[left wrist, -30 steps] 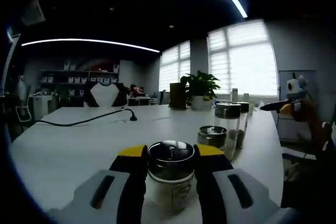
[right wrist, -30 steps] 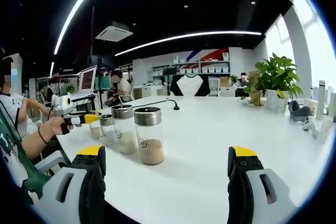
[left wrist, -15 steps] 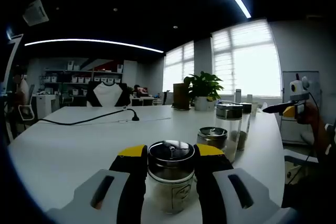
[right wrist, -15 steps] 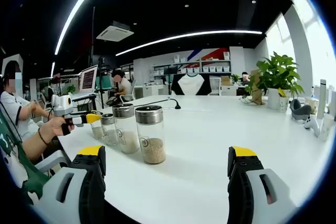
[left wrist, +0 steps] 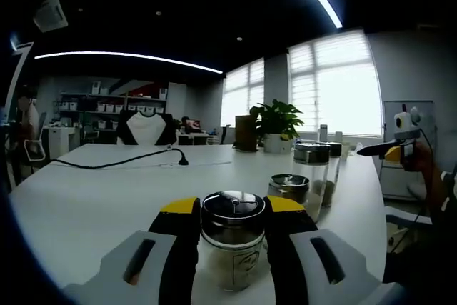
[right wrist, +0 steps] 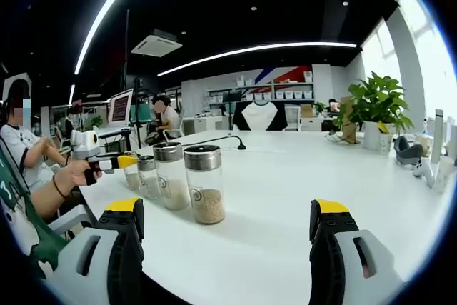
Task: Rotate the seasoning bottle until the label or dispensing opening points toward the visible target arrow and the bottle remains upright within the marked orientation range
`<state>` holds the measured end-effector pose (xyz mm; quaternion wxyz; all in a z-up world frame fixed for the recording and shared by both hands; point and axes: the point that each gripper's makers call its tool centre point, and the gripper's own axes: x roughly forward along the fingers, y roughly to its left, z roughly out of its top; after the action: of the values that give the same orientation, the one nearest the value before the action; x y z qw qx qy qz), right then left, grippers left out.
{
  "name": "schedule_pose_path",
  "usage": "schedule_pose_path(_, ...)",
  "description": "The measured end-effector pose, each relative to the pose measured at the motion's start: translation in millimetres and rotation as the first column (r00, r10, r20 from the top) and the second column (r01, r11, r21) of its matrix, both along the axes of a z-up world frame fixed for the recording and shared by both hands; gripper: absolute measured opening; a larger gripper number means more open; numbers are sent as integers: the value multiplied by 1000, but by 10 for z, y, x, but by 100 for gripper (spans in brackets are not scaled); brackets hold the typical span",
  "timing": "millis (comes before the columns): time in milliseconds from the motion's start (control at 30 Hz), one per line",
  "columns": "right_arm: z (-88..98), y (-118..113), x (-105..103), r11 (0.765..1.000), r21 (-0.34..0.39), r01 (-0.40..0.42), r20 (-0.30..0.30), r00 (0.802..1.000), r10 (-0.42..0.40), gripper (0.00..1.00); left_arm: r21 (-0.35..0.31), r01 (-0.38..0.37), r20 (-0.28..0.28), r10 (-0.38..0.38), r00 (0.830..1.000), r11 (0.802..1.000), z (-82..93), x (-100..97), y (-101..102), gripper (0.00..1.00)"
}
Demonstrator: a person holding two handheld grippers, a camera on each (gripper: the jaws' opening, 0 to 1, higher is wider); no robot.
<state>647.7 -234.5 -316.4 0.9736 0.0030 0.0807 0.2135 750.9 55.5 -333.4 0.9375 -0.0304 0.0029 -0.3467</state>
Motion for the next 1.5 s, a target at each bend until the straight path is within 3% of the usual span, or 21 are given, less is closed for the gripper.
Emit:
schedule_pose_path(500, -39, 1, 25, 1000, -3, 3, -12, 1000, -3, 99, 3, 0, -1, 0, 1000, 1000, 8, 15, -15, 38)
schedule_pose_path(633, -39, -11, 25, 1000, -2, 7, -13, 1000, -7, 99, -16, -6, 43, 6, 999, 1000, 150, 3, -7, 54)
schedule_pose_path(767, -37, -4, 25, 1000, -4, 6, -13, 1000, -6, 99, 2, -25, 27, 25, 999, 1000, 166, -4, 80, 53)
schedule_pose_path(967, -39, 37, 43, 1000, 1, -3, -10, 1000, 3, 99, 21, -46, 0, 46, 999, 999, 138, -138, 170, 54)
schedule_pose_path(1100, 12, 73, 46, 999, 46, -11, 4, 1000, 11, 99, 62, -73, 20, 71, 997, 995, 179, -218, 221, 54)
schedule_pose_path(1300, 4, 44, 78, 999, 50, 12, 2, 1000, -12, 99, 29, -89, 19, 88, 996, 996, 294, -359, 322, 55)
schedule_pose_path(1500, -12, 69, 80, 999, 39, 5, 0, 1000, -5, 99, 68, -164, 54, 160, 986, 984, 376, -435, 505, 57)
